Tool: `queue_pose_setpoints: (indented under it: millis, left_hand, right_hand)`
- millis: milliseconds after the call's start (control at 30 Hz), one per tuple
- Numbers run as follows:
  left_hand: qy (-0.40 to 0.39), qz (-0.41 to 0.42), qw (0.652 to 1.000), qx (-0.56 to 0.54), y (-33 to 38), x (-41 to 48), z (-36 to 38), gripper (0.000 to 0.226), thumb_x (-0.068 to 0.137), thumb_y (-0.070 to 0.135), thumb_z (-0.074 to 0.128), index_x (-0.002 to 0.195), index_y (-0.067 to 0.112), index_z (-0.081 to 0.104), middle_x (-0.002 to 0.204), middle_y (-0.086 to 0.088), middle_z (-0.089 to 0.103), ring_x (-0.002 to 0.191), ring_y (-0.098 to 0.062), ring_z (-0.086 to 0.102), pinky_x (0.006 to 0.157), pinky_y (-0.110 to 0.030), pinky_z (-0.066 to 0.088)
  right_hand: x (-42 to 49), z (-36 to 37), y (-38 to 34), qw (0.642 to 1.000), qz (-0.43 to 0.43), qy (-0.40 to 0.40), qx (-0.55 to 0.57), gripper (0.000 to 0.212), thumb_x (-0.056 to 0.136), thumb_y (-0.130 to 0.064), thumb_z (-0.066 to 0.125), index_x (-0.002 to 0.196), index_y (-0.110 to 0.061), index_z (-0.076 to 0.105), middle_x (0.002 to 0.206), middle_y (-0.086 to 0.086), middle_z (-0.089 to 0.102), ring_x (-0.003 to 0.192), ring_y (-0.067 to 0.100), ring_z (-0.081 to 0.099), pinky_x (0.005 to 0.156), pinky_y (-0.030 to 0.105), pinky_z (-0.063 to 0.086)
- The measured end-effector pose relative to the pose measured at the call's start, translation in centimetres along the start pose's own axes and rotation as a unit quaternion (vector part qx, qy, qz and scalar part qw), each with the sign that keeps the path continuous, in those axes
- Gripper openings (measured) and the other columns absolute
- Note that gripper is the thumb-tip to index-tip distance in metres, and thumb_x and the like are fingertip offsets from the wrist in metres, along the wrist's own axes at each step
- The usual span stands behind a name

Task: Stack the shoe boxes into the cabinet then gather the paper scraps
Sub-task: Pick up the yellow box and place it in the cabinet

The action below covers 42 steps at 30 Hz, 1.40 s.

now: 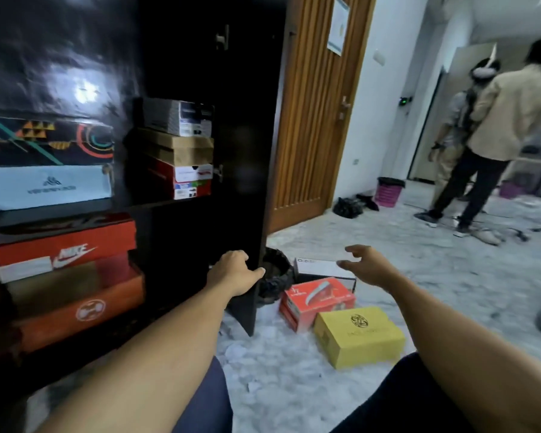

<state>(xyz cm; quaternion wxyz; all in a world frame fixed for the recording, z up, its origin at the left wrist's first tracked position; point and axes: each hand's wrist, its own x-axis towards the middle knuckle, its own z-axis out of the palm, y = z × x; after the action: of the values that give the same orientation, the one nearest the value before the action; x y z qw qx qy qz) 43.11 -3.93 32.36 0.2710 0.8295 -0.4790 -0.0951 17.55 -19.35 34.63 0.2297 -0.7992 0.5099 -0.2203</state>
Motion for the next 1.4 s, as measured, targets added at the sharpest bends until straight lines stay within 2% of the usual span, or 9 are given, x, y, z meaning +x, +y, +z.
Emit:
queue_pose_setpoints:
  millis: [233,400,500,633,733,933,1133,1233,1400]
  left_hand:
    - [-0.071,0.098,0.992,-0.022,7.0,2.5,6.5,0.042,0.081,0.055,0.068,0.106,0.022,0.064,0.11,0.001,0.065,0.094,-0.025,0.065,0.071,-0.03,0.051]
    - [-0.11,0.119,0.987,0.011,9.6,5.2,11.7,0.052,0.078,0.062,0.066,0.11,0.021,0.064,0.118,0.001,0.062,0.103,-0.025,0.063,0.085,-0.037,0.055]
    - [-0.132,0.142,0.981,0.028,11.3,6.6,15.9,0.053,0.076,0.064,0.064,0.109,0.023,0.063,0.118,0.001,0.065,0.103,-0.025,0.064,0.083,-0.036,0.055]
    - [-0.165,0.162,0.971,0.06,13.4,8.1,21.3,0.055,0.079,0.058,0.066,0.122,0.023,0.059,0.125,0.0,0.063,0.107,-0.026,0.063,0.083,-0.035,0.053]
    - [-0.168,0.175,0.966,0.084,14.7,9.8,24.5,0.044,0.08,0.057,0.066,0.106,0.021,0.06,0.137,0.001,0.055,0.114,-0.024,0.059,0.082,-0.033,0.049]
    - [-0.192,0.117,0.972,0.066,13.2,13.4,33.6,0.059,0.083,0.056,0.066,0.133,0.027,0.055,0.129,0.001,0.061,0.112,-0.025,0.061,0.08,-0.031,0.049]
    - [-0.264,0.066,0.962,0.031,9.3,14.5,42.9,0.075,0.073,0.073,0.06,0.129,0.025,0.05,0.137,-0.003,0.053,0.113,-0.027,0.06,0.086,-0.038,0.053]
    - [-0.265,0.048,0.962,0.04,8.7,15.4,46.3,0.091,0.079,0.071,0.06,0.149,0.021,0.03,0.15,-0.005,0.04,0.13,-0.029,0.049,0.094,-0.042,0.049]
    - [-0.284,0.006,0.958,0.02,7.4,16.3,51.0,0.099,0.081,0.068,0.06,0.157,0.028,0.01,0.156,-0.006,0.03,0.135,-0.03,0.042,0.1,-0.045,0.047]
  right_hand:
    - [-0.4,-3.6,6.9,0.995,0.093,0.042,0.011,0.062,0.087,-0.035,0.075,0.139,-0.01,0.054,0.139,0.019,0.055,0.123,0.03,0.057,0.093,0.036,0.048]
    - [0.9,-3.0,10.5,0.992,0.121,0.036,-0.003,0.063,0.087,-0.037,0.074,0.14,-0.009,0.054,0.141,0.017,0.055,0.125,0.028,0.057,0.092,0.034,0.048]
    - [1.6,-1.9,13.6,0.991,0.133,0.021,-0.006,0.064,0.087,-0.037,0.073,0.141,-0.01,0.052,0.142,0.015,0.054,0.13,0.027,0.053,0.102,0.035,0.044]
    - [3.4,-2.3,17.7,0.988,0.154,0.007,-0.025,0.061,0.088,-0.034,0.073,0.139,-0.008,0.053,0.136,0.013,0.06,0.122,0.025,0.059,0.096,0.029,0.043]
    - [5.6,-2.9,21.5,0.985,0.167,0.01,-0.032,0.06,0.087,-0.036,0.073,0.137,-0.006,0.055,0.139,0.013,0.058,0.127,0.025,0.055,0.102,0.033,0.044]
    - [10.1,-0.5,31.2,0.973,0.228,-0.028,-0.028,0.059,0.089,-0.036,0.072,0.138,-0.01,0.054,0.141,0.016,0.055,0.129,0.026,0.054,0.097,0.031,0.044]
    - [13.0,7.7,39.7,0.964,0.256,-0.072,-0.006,0.063,0.089,-0.036,0.071,0.141,-0.007,0.05,0.141,0.016,0.054,0.128,0.027,0.054,0.094,0.028,0.042]
    - [14.1,10.9,42.8,0.962,0.261,-0.085,0.001,0.068,0.09,-0.035,0.07,0.145,-0.005,0.045,0.147,0.016,0.048,0.132,0.029,0.049,0.102,0.031,0.041]
    - [17.1,13.3,47.0,0.963,0.26,-0.051,0.051,0.09,0.087,-0.036,0.073,0.155,-0.005,0.023,0.158,0.019,0.028,0.141,0.032,0.037,0.109,0.034,0.034]
